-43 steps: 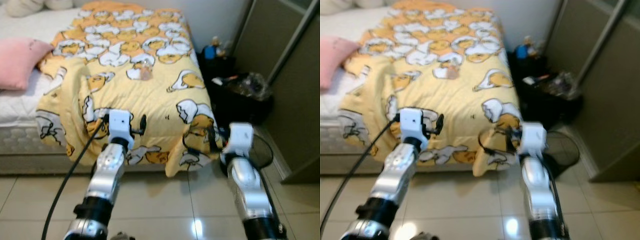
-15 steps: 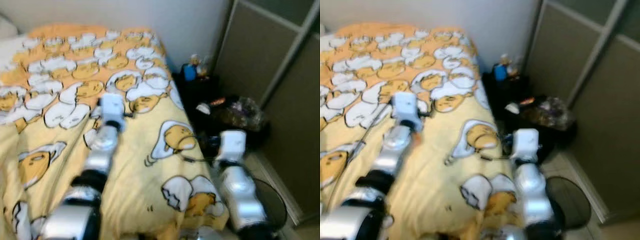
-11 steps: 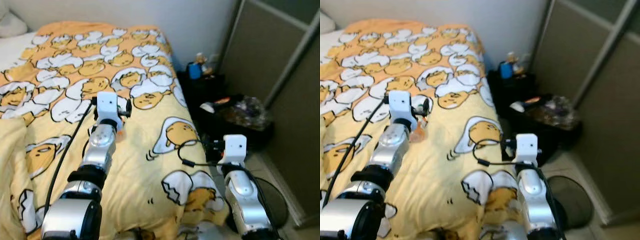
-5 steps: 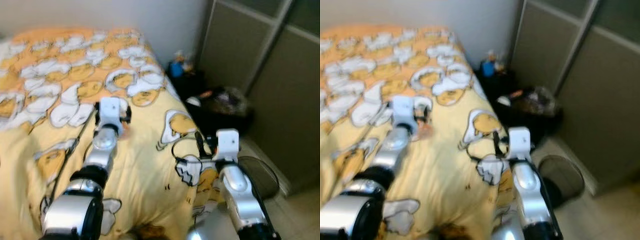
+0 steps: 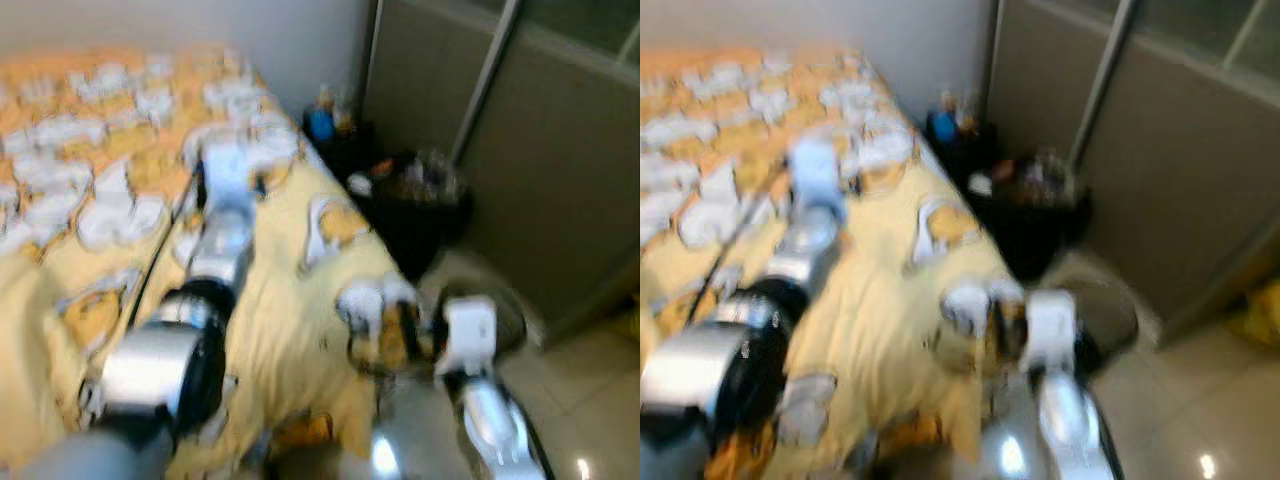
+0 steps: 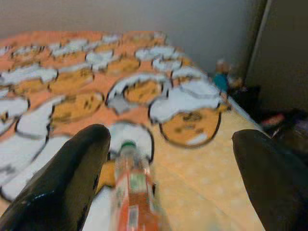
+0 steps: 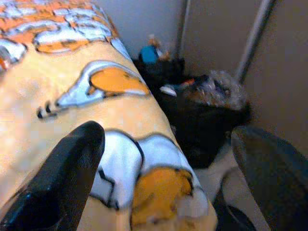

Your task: Clean up the room

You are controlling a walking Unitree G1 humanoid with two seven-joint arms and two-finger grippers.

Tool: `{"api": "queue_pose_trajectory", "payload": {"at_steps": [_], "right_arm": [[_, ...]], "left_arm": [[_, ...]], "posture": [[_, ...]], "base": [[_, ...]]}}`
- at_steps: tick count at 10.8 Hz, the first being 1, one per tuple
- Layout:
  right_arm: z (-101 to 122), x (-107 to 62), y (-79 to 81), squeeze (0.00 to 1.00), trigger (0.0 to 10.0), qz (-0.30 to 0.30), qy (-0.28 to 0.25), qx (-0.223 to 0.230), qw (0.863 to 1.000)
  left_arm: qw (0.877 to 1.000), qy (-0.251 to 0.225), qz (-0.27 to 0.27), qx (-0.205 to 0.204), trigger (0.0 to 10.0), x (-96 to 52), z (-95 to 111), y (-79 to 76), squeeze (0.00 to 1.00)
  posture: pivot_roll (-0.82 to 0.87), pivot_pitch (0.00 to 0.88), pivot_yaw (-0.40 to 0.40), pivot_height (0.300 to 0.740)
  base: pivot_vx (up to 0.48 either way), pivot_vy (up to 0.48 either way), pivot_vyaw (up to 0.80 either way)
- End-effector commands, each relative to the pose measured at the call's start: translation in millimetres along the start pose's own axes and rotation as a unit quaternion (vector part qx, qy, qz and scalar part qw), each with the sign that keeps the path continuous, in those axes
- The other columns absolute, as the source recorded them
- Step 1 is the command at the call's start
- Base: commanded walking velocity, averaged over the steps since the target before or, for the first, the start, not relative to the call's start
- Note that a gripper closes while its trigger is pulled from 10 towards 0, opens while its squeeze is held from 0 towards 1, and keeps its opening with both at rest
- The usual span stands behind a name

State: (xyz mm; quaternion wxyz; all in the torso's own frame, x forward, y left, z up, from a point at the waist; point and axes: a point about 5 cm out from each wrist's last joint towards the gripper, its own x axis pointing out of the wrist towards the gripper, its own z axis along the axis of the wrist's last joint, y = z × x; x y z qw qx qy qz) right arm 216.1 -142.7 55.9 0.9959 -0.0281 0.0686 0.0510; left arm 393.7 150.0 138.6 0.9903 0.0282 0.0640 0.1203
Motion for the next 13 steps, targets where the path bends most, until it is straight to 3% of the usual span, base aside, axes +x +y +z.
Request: {"api": "queue_pose_trajectory", "payload": {"at_steps": [1, 2, 4, 7, 9, 11, 12, 13], "right_arm": [[10, -9.8, 2.0, 0.00, 10.0, 0.007, -0.013, -0.011, 1.000], [12, -26.4, 3.0, 0.00, 10.0, 0.014, -0.007, -0.019, 1.000], [15, -46.7, 5.8, 0.00, 10.0, 0.027, 0.012, -0.025, 0.999], [17, -55.7, 10.0, 0.00, 10.0, 0.035, 0.030, -0.024, 0.999], [18, -57.5, 11.1, 0.00, 10.0, 0.035, 0.037, -0.024, 0.998], [20, -56.7, 14.3, 0.00, 10.0, 0.044, 0.041, -0.006, 0.998], [23, -58.8, 40.8, 0.00, 10.0, 0.173, 0.059, 0.019, 0.983], [25, -57.4, 42.3, 0.00, 10.0, 0.183, 0.058, 0.015, 0.981]], "left_arm": [[0.999, 0.021, 0.030, -0.002, 10.0, 1.2, -4, 7.4, 0.00], [0.997, 0.029, 0.065, -0.002, 10.0, 2.4, -7, 19.8, 0.00], [0.996, 0.041, 0.080, -0.008, 10.0, 3.1, -12, 30.3, 0.00], [0.991, 0.062, 0.122, -0.011, 10.0, 4.3, -19, 56.7, 0.00], [0.991, 0.070, 0.113, -0.010, 10.0, 5.1, -21, 61.6, 0.00], [0.990, 0.092, 0.102, 0.019, 10.0, 4.2, -27, 64.2, 0.00], [0.987, 0.099, 0.126, 0.022, 10.0, 3.6, -29, 73.9, 0.00], [0.987, 0.097, 0.127, 0.025, 10.0, 4.0, -28, 75.1, 0.00]], "posture": [[-0.19, 0.117, -0.004, 0.736], [-0.23, 0.153, -0.008, 0.736], [-0.24, 0.188, -0.026, 0.736], [-0.25, 0.199, -0.035, 0.736], [-0.25, 0.204, -0.034, 0.736], [-0.25, 0.208, -0.032, 0.736], [-0.25, 0.214, -0.033, 0.736], [-0.25, 0.218, -0.037, 0.736]], "base": [[0.000, 0.000, 0.00], [0.000, 0.000, 0.00], [0.000, 0.000, 0.00], [0.000, 0.000, 0.00], [0.000, 0.000, 0.00], [0.000, 0.000, 0.00], [0.000, 0.000, 0.00], [0.000, 0.000, 0.00]]}}
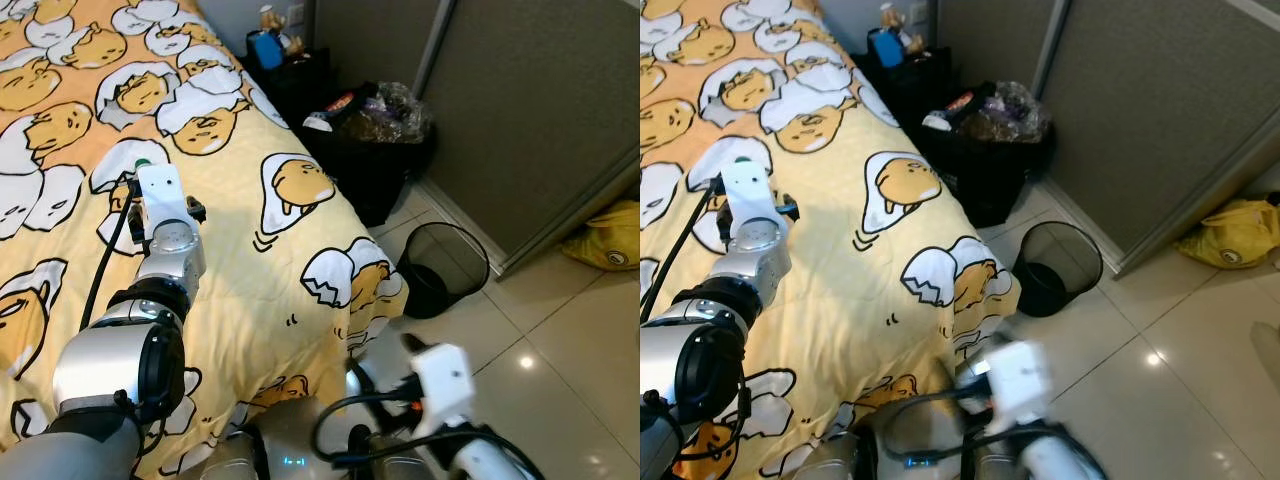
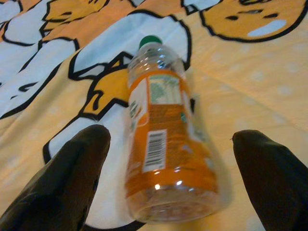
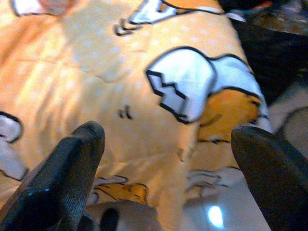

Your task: Clean up the room

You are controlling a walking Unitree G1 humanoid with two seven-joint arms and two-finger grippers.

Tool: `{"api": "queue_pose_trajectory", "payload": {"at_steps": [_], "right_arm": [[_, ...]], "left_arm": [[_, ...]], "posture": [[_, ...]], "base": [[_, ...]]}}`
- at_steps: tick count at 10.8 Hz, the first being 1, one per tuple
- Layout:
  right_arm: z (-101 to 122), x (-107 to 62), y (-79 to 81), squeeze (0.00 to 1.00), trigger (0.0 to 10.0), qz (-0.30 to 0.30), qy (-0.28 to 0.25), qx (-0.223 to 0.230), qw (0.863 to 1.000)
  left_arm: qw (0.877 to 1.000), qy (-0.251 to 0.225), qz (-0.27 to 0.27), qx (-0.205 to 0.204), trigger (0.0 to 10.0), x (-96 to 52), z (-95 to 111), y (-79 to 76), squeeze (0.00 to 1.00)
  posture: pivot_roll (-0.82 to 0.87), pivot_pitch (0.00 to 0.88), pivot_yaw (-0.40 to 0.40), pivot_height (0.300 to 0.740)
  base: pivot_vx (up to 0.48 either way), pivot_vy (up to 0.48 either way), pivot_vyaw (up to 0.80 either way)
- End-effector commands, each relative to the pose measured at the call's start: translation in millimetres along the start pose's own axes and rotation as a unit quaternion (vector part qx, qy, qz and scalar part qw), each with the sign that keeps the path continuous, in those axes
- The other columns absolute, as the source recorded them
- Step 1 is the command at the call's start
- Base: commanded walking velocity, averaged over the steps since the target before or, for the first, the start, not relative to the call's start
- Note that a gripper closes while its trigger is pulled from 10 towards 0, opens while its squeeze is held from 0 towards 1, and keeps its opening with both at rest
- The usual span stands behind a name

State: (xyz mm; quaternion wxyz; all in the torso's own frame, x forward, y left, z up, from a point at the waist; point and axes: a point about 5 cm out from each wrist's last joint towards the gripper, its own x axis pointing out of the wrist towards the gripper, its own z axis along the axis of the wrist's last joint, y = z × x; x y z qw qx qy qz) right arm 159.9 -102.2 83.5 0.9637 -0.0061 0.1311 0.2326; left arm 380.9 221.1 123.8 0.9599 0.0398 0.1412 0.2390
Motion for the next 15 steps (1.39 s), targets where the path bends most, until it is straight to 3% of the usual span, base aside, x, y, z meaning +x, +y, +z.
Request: {"api": "queue_pose_trajectory", "payload": {"at_steps": [1, 5, 6, 7, 8, 11, 13, 15], "right_arm": [[3, -2.4, -5.7, 0.00, 10.0, -0.006, 0.001, -0.006, 1.000], [8, -2.4, -12.6, 0.00, 10.0, 0.003, 0.007, -0.018, 1.000], [9, -4.1, -11.9, 0.00, 10.0, 0.000, 0.008, -0.021, 1.000], [10, -5.2, -11.2, 0.00, 10.0, 0.000, 0.008, -0.021, 1.000], [11, -8.0, -7.9, 0.00, 10.0, 0.005, 0.009, -0.019, 1.000], [10, -6.3, -10.4, 0.00, 10.0, 0.006, 0.011, -0.021, 1.000], [11, 1.6, -17.9, 0.00, 10.0, -0.008, 0.003, -0.007, 1.000], [9, 21.1, -33.1, 0.00, 10.0, -0.031, -0.015, -0.001, 0.999]], "left_arm": [[1.000, 0.015, 0.007, 0.015, 10.0, 0.1, -9, 4.5, 0.00], [0.998, 0.042, -0.041, 0.026, 9.6, 0.1, -16, 2.5, 0.00], [0.998, 0.039, -0.041, 0.038, 6.7, 1.0, -15, 4.8, 0.00], [0.998, 0.038, -0.039, 0.044, 0.7, 1.7, -14, 6.4, 0.00], [0.997, 0.037, -0.038, 0.047, 0.0, 2.8, -14, 10.2, 0.00], [0.998, 0.036, -0.029, 0.041, 0.0, 5.4, -13, 19.2, 0.00], [0.999, 0.018, -0.026, 0.021, 0.0, 7.0, -5, 21.5, 0.00], [0.997, -0.040, -0.065, 0.007, 0.0, 2.9, 3, 8.2, 0.00]], "posture": [[-0.25, 0.221, -0.044, 0.736], [-0.27, 0.237, -0.053, 0.736], [-0.27, 0.247, -0.055, 0.736], [-0.27, 0.259, -0.058, 0.736], [-0.28, 0.274, -0.066, 0.736], [-0.27, 0.255, -0.069, 0.736], [-0.23, 0.209, -0.054, 0.736], [-0.16, 0.092, -0.020, 0.736]], "base": [[0.000, 0.000, 0.00], [0.000, 0.000, 0.00], [0.000, 0.000, 0.00], [0.000, 0.000, 0.00], [0.000, 0.000, 0.00], [0.000, 0.000, 0.00], [0.000, 0.000, 0.00], [0.000, 0.000, 0.00]]}}
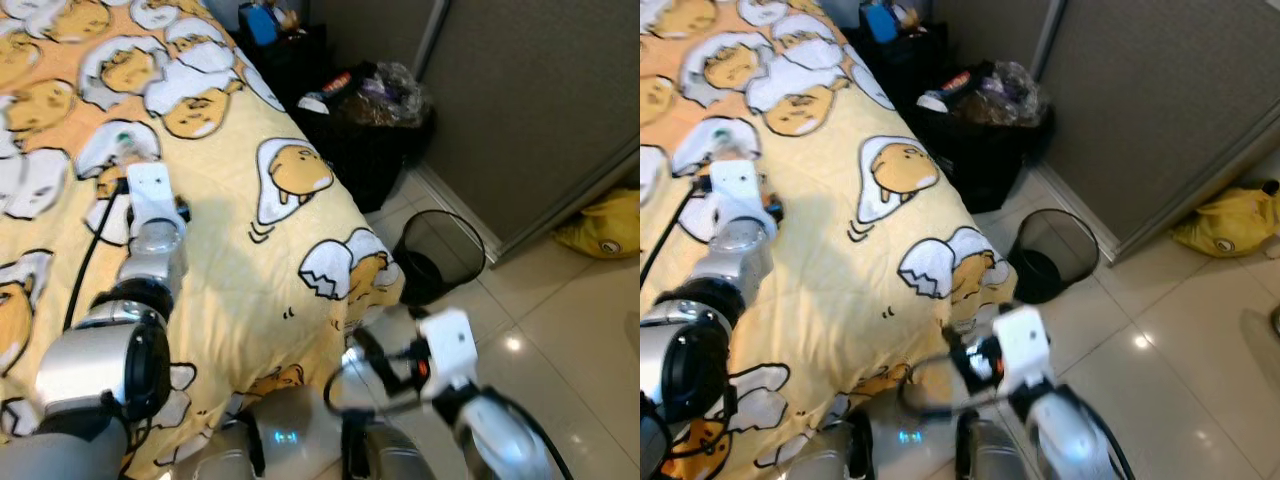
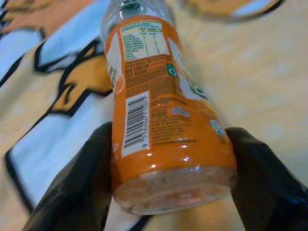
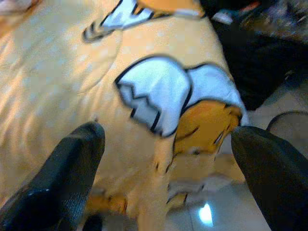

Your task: Clean up the room

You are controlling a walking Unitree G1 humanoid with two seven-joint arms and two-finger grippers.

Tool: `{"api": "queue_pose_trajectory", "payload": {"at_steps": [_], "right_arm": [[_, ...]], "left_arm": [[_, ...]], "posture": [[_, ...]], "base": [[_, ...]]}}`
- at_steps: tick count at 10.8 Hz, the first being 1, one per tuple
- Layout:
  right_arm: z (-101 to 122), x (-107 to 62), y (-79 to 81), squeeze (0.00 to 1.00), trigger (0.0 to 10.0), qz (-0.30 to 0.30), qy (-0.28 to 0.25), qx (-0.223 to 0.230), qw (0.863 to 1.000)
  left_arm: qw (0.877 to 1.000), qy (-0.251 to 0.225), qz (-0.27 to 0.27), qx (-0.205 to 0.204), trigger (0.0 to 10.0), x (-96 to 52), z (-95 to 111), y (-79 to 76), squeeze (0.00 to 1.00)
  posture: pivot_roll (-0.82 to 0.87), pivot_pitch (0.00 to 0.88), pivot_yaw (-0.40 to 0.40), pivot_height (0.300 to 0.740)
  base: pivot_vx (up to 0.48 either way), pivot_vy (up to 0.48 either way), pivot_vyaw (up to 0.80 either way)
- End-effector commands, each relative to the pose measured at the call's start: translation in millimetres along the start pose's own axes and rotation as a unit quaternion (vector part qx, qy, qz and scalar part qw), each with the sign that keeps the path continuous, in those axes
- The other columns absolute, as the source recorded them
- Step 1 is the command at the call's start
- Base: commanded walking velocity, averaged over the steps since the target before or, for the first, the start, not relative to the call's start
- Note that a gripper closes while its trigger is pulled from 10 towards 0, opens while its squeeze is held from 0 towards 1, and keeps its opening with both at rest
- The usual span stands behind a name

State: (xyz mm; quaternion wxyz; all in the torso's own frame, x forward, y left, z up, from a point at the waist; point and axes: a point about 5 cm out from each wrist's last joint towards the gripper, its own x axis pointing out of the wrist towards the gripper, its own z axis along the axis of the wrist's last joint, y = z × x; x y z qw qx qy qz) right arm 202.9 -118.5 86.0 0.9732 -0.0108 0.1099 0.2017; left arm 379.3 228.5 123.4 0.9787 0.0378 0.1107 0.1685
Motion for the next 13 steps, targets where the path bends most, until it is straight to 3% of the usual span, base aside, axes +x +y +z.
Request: {"api": "queue_pose_trajectory", "payload": {"at_steps": [1, 2, 4, 5, 6, 7, 8, 10, 13], "right_arm": [[-1, 0.5, -12.2, 0.00, 10.0, -0.035, -0.009, 0.009, 0.999], [-3, 3.3, -34.2, 0.00, 10.0, -0.130, -0.024, 0.031, 0.991], [-7, 9.6, -46.4, 0.00, 10.0, -0.166, -0.032, 0.015, 0.986], [-2, 27.0, -59.1, 0.00, 10.0, -0.175, -0.051, 0.026, 0.983], [6, 42.3, -67.0, 0.00, 10.0, -0.174, -0.066, 0.026, 0.982], [12, 48.8, -72.3, 0.00, 10.0, -0.175, -0.075, 0.025, 0.981], [14, 52.9, -76.3, 0.00, 10.0, -0.173, -0.078, 0.021, 0.982], [5, 55.2, -80.8, 0.00, 10.0, -0.182, -0.069, 0.033, 0.980], [-16, 47.3, -82.2, 0.00, 10.0, -0.199, -0.044, 0.038, 0.978]], "left_arm": [[0.999, -0.032, -0.034, -0.009, 0.0, -2.3, 2, -6.1, 0.00], [0.993, -0.076, -0.079, -0.040, 0.0, -8.7, -1, -5.3, 0.00], [0.985, -0.111, -0.132, -0.008, 0.0, -22.4, -12, -14.6, 0.00], [0.980, -0.116, -0.161, -0.008, 0.0, -48.8, -43, -18.7, 0.00], [0.979, -0.113, -0.166, -0.031, 10.0, -66.0, -60, -19.5, 0.00], [0.984, -0.089, -0.146, -0.047, 10.0, -70.1, -72, -18.0, 0.00], [0.985, -0.074, -0.147, -0.053, 10.0, -73.1, -78, -26.5, 0.00], [0.980, -0.086, -0.174, -0.036, 10.0, -84.5, -71, -44.1, 0.00], [0.976, -0.092, -0.197, -0.018, 10.0, -81.6, -59, -55.8, 0.00]], "posture": [[-0.12, 0.045, -0.005, 0.736], [-0.06, 0.000, -0.003, 0.736], [0.00, 0.000, -0.009, 0.736], [0.03, 0.000, -0.010, 0.736], [0.03, 0.000, -0.025, 0.736], [0.04, 0.000, -0.030, 0.736], [0.03, 0.000, -0.036, 0.736], [0.02, 0.000, -0.025, 0.736], [-0.01, 0.000, 0.008, 0.736]], "base": [[0.000, 0.000, 0.00], [0.000, 0.000, 0.00], [0.000, 0.000, 0.00], [0.000, 0.000, 0.00], [0.000, 0.000, 0.00], [0.000, 0.000, 0.00], [0.000, -0.469, 0.00], [0.000, -0.458, 0.00], [0.086, -0.423, 0.66]]}}
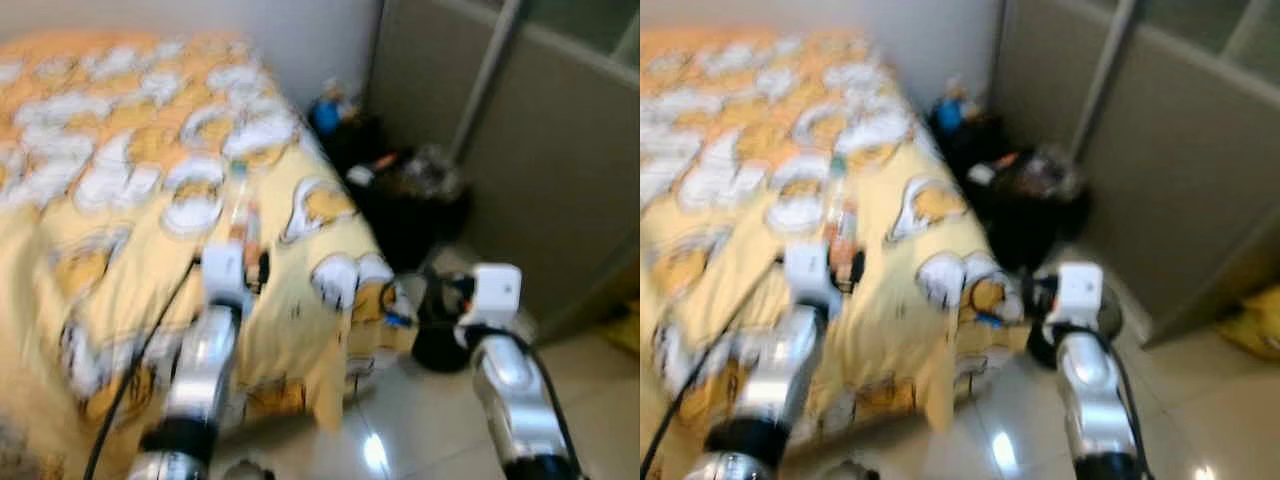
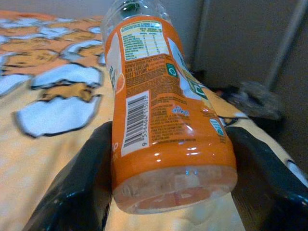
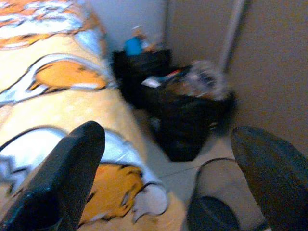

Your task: Clean up the room

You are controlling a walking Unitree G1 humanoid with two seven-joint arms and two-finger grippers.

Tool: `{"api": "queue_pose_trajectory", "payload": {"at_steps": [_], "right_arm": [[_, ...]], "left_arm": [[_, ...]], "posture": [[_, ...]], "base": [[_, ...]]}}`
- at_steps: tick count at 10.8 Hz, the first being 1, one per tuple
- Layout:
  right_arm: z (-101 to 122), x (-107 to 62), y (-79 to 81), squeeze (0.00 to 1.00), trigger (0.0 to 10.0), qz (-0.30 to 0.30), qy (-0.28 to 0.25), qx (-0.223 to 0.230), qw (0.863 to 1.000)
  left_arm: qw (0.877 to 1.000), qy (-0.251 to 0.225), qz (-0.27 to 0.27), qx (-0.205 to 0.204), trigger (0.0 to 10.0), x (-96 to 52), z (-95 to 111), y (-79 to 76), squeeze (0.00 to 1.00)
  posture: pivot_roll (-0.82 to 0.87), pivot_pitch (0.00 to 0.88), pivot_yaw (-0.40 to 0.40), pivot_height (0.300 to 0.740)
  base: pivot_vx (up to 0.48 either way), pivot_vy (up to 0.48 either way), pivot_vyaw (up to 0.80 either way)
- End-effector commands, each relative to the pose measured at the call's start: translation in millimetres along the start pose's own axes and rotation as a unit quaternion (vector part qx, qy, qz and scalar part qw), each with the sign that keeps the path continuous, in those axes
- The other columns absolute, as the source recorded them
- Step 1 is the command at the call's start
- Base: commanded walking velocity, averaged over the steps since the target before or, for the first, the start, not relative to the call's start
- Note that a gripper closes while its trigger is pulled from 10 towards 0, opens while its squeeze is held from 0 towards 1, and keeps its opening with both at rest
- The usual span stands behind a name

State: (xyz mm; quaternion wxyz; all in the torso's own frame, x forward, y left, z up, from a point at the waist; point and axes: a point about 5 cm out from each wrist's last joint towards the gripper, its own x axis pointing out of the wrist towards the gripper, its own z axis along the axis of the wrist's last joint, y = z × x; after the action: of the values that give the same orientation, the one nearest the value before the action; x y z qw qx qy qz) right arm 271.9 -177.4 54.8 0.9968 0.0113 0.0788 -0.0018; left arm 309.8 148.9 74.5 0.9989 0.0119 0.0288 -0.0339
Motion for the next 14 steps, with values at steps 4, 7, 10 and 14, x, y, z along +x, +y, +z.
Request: {"api": "queue_pose_trajectory", "payload": {"at_steps": [4, 7, 10, 14], "right_arm": [[-2, -2.5, 1.2, 0.00, 10.0, 0.002, -0.011, -0.012, 1.000], [-1, -2.0, 9.8, 0.00, 10.0, 0.009, -0.021, -0.018, 1.000], [-1, -4.1, 15.2, 0.00, 10.0, 0.022, -0.025, -0.017, 0.999], [-4, -9.3, 15.7, 0.00, 10.0, 0.026, -0.017, -0.028, 0.999]], "left_arm": [[0.999, 0.001, -0.039, 0.009, 10.0, 13.1, 6, -9.5, 0.00], [0.998, 0.010, -0.059, 0.001, 10.0, 21.6, 5, -15.3, 0.00], [0.997, 0.012, -0.077, -0.006, 10.0, 22.2, 1, -21.7, 0.00], [0.994, 0.022, -0.104, -0.018, 10.0, 13.7, -10, -34.8, 0.00]], "posture": [[-0.05, 0.000, 0.033, 0.736], [-0.06, 0.000, 0.043, 0.736], [-0.07, 0.000, 0.043, 0.736], [-0.08, 0.000, 0.039, 0.736]], "base": [[0.267, -0.396, 0.57], [0.287, -0.380, 0.37], [0.308, -0.366, -0.62], [0.312, -0.361, -0.42]]}}
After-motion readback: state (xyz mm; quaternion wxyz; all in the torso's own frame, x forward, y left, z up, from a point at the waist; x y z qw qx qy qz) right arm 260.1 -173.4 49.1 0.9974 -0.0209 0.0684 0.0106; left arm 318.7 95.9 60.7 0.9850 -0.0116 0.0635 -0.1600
